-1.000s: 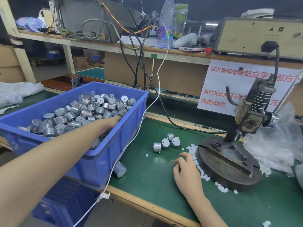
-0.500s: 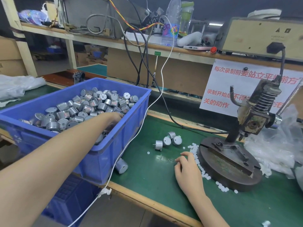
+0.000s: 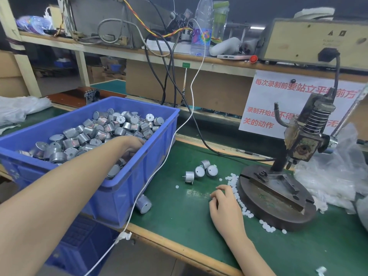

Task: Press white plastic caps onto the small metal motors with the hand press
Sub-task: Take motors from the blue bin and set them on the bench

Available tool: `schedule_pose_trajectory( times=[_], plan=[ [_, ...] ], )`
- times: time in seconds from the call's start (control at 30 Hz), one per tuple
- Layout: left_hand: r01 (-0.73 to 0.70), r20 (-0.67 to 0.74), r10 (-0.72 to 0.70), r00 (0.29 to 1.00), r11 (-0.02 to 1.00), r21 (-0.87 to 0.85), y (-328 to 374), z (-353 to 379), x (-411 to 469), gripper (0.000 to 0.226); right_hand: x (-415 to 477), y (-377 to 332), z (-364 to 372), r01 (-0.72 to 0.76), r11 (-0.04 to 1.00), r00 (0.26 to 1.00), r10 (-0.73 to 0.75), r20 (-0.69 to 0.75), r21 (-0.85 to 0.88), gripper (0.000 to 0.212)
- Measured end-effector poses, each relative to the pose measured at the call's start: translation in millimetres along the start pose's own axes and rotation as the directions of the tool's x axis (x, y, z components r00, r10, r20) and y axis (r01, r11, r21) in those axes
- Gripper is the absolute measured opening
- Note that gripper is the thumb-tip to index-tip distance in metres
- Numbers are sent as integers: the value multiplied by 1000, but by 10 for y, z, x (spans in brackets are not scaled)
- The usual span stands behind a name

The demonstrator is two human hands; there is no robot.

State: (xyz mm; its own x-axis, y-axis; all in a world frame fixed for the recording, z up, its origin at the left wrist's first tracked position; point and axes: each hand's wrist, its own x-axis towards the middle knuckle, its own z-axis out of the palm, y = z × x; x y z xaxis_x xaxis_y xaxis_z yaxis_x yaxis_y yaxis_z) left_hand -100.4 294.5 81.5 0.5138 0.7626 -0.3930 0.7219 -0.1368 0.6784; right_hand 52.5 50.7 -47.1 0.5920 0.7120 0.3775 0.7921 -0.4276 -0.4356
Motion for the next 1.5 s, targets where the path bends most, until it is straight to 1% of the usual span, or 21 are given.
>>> schedule_pose_trajectory(
  times=[0.07, 0.2, 0.3, 0.37, 0.43, 0.5, 0.57, 0.63, 0.7, 0.73, 0.8, 0.87, 0.9, 1.0, 1.07, 1.1, 1.13, 1.17, 1.2, 1.3, 1.5],
  plan=[
    [-4, -15, 4, 1000, 1000, -4, 19, -5, 10, 35, 2, 2, 3, 2, 1000, 1000, -2, -3, 0, 13],
    [-5, 3, 5, 1000, 1000, 1, 14, -23, 15, 37, 8, 7, 10, 5, 1000, 1000, -5, -7, 8, 13],
    [18, 23, -18, 1000, 1000, -8, 13, -31, -4, 34, 10, 15, 11, 7, 1000, 1000, -7, -10, 9, 13],
    [25, 73, -20, 997, 998, -64, 11, -67, -15, 28, 8, 15, 12, 8, 1000, 1000, -8, -8, 10, 13],
    [42, 119, -19, 993, 980, -195, 14, -139, -27, 19, 8, 16, 10, 8, 1000, 1000, -8, -7, 14, 13],
    [80, 119, -28, 992, 889, -450, 9, -253, -59, 18, 7, 12, 8, 4, 1000, 1000, -3, -5, 18, 14],
    [35, 39, -12, 999, 744, -667, 16, -372, -102, 23, 8, 11, 1, -1, 1000, 1000, 1, -3, 18, 14],
    [-89, -72, 52, 996, 591, -802, 75, -446, -189, 20, 5, 5, 2, 3, 1000, 1000, -3, 0, 14, 15],
    [-209, -162, 142, 976, 432, -877, 196, -461, -310, 16, 7, 4, 6, 16, 1000, 1000, -16, 1, 12, 14],
    [-259, -191, 196, 962, 418, -871, 284, -451, -383, 17, 9, 6, 8, 19, 1000, 1000, -19, 2, 13, 14],
    [-351, -200, 331, 922, 497, -793, 523, -401, -532, 24, 19, 11, 5, 22, 1000, 1000, -22, 10, 18, 15],
    [-430, -158, 456, 876, 588, -685, 807, -271, -618, 29, 20, 16, -4, 19, 1000, 1000, -19, 22, 24, 17],
    [-453, -125, 489, 863, 641, -620, 945, -165, -635, 31, 16, 17, -8, 12, 999, 1000, -12, 26, 31, 18],
    [-470, -81, 473, 877, 814, -342, 1213, 268, -502, 35, -3, 12, -26, -21, 997, 999, 18, 34, 71, 17],
    [-443, -84, 437, 895, 893, -80, 1200, 549, -300, 37, -11, 11, -38, -28, 996, 999, 25, 46, 82, 18],
    [-414, -85, 421, 903, 905, 94, 1151, 660, -193, 39, -12, 14, -41, -27, 996, 998, 22, 52, 80, 19],
    [-376, -79, 406, 910, 892, 252, 1080, 748, -83, 42, -10, 16, -41, -25, 997, 998, 21, 58, 74, 20],
    [-341, -62, 386, 921, 871, 354, 999, 825, 17, 45, -5, 16, -41, -24, 998, 998, 19, 65, 66, 21],
    [-315, -35, 360, 932, 857, 408, 922, 890, 102, 47, 2, 16, -38, -19, 998, 997, 15, 72, 53, 22],
    [-302, 36, 325, 945, 825, 478, 753, 1012, 280, 46, 28, 22, -24, 2, 1000, 997, -3, 79, 15, 23],
    [-387, 188, 339, 922, 785, 483, 693, 1127, 435, 50, 54, 25, -4, 10, 1000, 998, -11, 58, 19, 23]
  ],
)
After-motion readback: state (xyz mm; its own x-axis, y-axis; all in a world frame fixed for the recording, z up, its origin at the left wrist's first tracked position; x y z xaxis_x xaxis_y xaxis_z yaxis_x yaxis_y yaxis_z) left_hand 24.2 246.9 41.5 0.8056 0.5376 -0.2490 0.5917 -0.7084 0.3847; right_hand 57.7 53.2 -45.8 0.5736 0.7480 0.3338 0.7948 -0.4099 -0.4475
